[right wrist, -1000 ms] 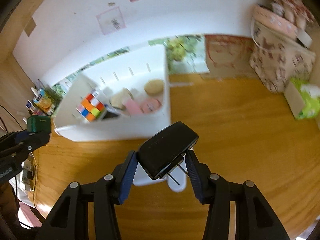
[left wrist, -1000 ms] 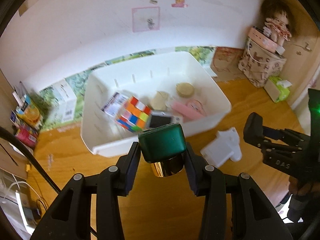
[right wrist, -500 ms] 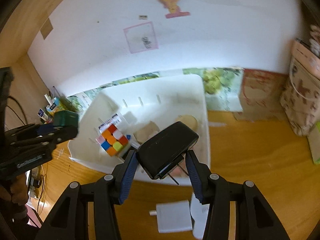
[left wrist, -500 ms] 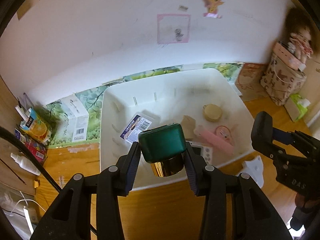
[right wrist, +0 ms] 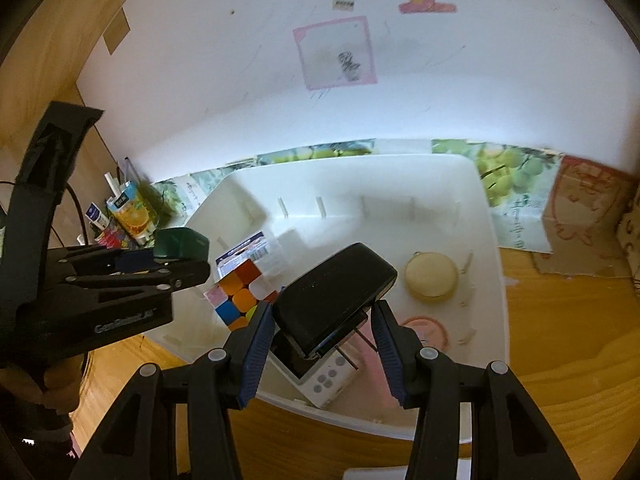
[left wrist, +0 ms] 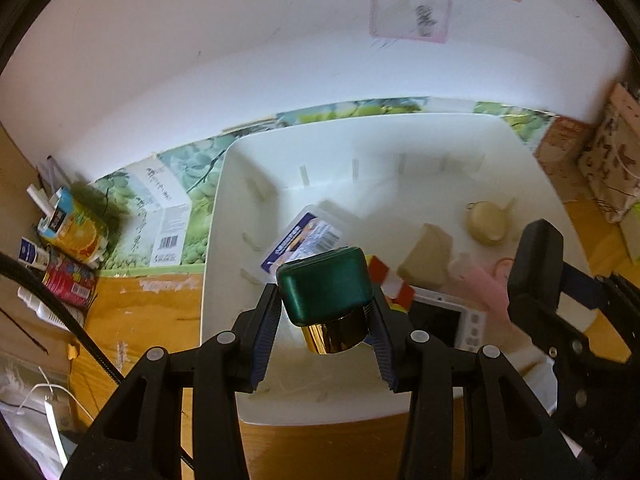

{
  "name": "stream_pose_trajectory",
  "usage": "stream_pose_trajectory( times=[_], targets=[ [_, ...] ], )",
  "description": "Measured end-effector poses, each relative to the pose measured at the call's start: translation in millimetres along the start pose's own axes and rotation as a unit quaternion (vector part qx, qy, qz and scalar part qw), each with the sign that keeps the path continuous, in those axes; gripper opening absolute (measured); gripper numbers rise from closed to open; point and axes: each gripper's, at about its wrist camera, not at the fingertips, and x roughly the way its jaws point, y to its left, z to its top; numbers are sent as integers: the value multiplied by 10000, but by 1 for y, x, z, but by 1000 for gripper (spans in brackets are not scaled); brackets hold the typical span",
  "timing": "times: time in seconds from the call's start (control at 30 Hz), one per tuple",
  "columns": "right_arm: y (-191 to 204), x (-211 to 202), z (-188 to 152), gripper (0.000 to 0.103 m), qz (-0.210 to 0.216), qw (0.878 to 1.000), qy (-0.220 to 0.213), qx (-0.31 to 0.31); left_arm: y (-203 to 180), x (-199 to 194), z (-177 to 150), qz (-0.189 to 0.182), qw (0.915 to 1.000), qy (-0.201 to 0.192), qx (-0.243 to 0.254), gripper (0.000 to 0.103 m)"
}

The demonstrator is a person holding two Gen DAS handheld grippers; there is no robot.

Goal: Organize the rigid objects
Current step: 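Open both tools to drop the bottle and plug into the basket, then withdraw both tools from the basket toward the white charger and stand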

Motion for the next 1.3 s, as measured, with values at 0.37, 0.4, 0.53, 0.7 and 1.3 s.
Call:
stream_pose_trajectory(
  times=[0.37,0.4,0.53,0.7,1.3],
  targets=[
    [10,-6,1,65,113,9993,-239,-277,3,-8,0,205,9996,-180,-79,72],
    [10,-8,1,67,117,9992,-253,-272,2,-10,0,202,9996,-198,-63,72],
    [13,-21,2,75,109,9987,-411,-296,1,-21,-1,200,9995,-258,-35,73],
    [21,-47,3,79,120,9970,-663,-372,3,-46,-3,222,9986,-471,-69,77],
    [52,-160,-41,81,-376,9878,-1325,-720,9,-167,-56,-77,9860,-1636,-308,83]
  ],
)
